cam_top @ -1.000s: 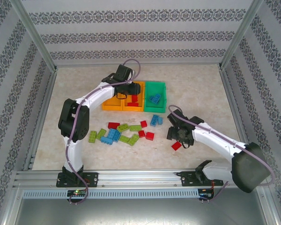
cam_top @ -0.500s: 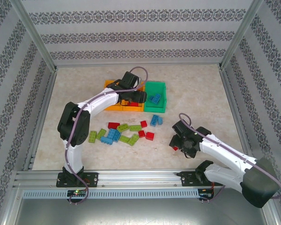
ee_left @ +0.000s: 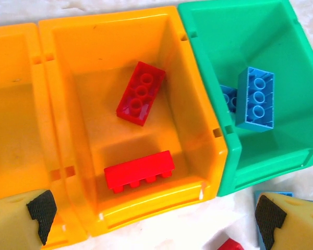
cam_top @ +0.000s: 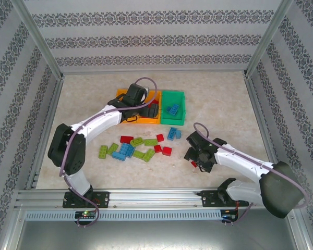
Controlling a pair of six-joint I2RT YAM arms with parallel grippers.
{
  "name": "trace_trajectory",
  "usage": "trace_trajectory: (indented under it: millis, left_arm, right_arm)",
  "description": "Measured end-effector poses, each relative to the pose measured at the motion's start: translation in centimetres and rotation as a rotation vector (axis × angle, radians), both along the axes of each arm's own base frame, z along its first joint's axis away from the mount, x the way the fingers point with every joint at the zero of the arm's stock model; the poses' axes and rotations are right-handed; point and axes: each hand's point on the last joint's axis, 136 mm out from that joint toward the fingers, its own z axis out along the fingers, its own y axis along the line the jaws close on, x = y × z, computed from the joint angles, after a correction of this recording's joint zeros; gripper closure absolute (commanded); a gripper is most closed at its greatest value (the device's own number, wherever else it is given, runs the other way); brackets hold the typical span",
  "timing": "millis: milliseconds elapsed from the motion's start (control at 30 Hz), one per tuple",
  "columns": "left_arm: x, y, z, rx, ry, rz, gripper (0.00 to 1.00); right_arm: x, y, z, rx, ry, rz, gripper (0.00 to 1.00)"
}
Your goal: Sort the legos into containers by color
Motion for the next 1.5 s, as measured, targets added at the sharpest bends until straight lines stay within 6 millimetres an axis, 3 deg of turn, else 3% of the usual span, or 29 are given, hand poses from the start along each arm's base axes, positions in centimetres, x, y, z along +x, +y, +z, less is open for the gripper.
trace_trajectory:
  millis: [200, 467, 667, 867, 1000, 1133, 1267, 1400, 1500]
  left_arm:
    - [-1.2, 1.7, -1.2, 0.047, 0.005, 0.033, 0.01]
    - [-3.8, 5.0, -1.4, 0.102, -0.014, 0.097, 0.01]
    - [-5.1, 8.6, -2.5, 0.099, 0.014, 0.208, 0.01]
    - [-6.6, 13.6, -4.1, 0.108, 0.100, 0.372, 0.01]
    - [-8.7, 14.8, -4.7, 0.128, 0.140, 0.408, 0.01]
    - [-11.2, 16.0, -5.5, 0.145, 0.174, 0.435, 0.01]
    - [-13.2, 16.9, -6.2, 0.150, 0.206, 0.459, 0.01]
    - [-15.0, 17.8, -7.0, 0.147, 0.233, 0.489, 0.00]
    - [-15.8, 18.1, -7.7, 0.141, 0.260, 0.499, 0.00]
  right_arm:
    - [0.7, 0.5, -0.6, -0.012, 0.015, 0.011, 0.40]
    - [2.2, 0.9, -0.4, -0.054, 0.007, 0.069, 0.72]
    - [4.3, 2.2, 1.0, -0.088, -0.040, 0.159, 0.75]
    - [10.2, 7.1, 6.7, -0.055, -0.223, 0.306, 0.75]
    - [14.9, 10.7, 10.7, -0.032, -0.353, 0.394, 0.74]
    - [19.5, 14.1, 13.0, -0.033, -0.446, 0.475, 0.73]
    - [24.5, 16.7, 13.4, -0.031, -0.493, 0.524, 0.72]
    - [28.6, 17.8, 11.9, -0.045, -0.491, 0.554, 0.69]
    - [30.3, 18.0, 10.3, -0.066, -0.469, 0.572, 0.65]
